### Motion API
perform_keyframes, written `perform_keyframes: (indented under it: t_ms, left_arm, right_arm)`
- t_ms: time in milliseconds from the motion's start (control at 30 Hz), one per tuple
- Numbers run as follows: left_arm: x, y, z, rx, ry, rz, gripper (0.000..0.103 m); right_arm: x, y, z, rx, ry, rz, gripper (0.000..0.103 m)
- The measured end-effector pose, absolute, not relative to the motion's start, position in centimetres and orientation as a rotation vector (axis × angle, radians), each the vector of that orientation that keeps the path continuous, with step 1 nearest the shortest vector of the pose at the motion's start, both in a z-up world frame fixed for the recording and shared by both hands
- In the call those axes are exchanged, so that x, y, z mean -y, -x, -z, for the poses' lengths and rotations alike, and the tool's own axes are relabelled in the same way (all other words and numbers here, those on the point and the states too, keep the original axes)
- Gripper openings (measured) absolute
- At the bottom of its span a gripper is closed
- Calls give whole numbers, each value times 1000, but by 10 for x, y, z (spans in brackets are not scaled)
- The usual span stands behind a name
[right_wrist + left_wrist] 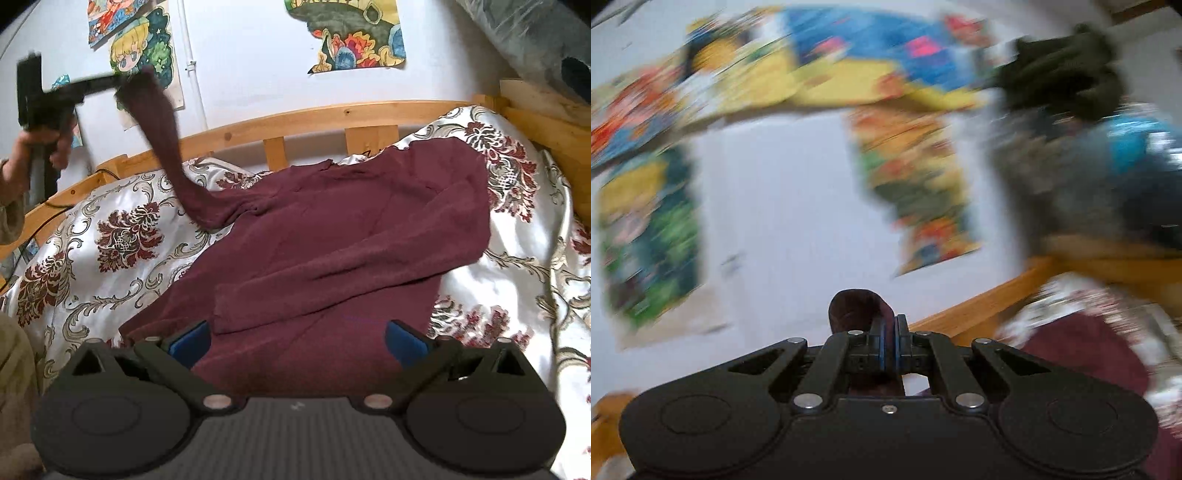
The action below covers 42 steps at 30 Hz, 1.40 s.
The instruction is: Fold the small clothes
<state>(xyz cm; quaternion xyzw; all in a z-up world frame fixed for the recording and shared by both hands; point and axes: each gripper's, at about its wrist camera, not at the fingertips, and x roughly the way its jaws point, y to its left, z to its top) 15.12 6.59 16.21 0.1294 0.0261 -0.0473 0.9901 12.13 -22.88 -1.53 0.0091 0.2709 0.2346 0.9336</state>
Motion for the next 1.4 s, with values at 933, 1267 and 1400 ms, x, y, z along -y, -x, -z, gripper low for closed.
perform_keyframes:
  t_ms: [933,1267,1400]
  left_arm:
    - [76,-138,-10,-468,-86,552,58]
    - [-11,-107,-9,-462,-133,205,91]
    - [-38,-120,10,-475,-102,59,91]
  right_arm:
    - [291,-72,59,-646,-99,-315,103]
    - [250,-99,49,-617,-46,-296,103]
    - [236,-106,47,-611,-1,-299,103]
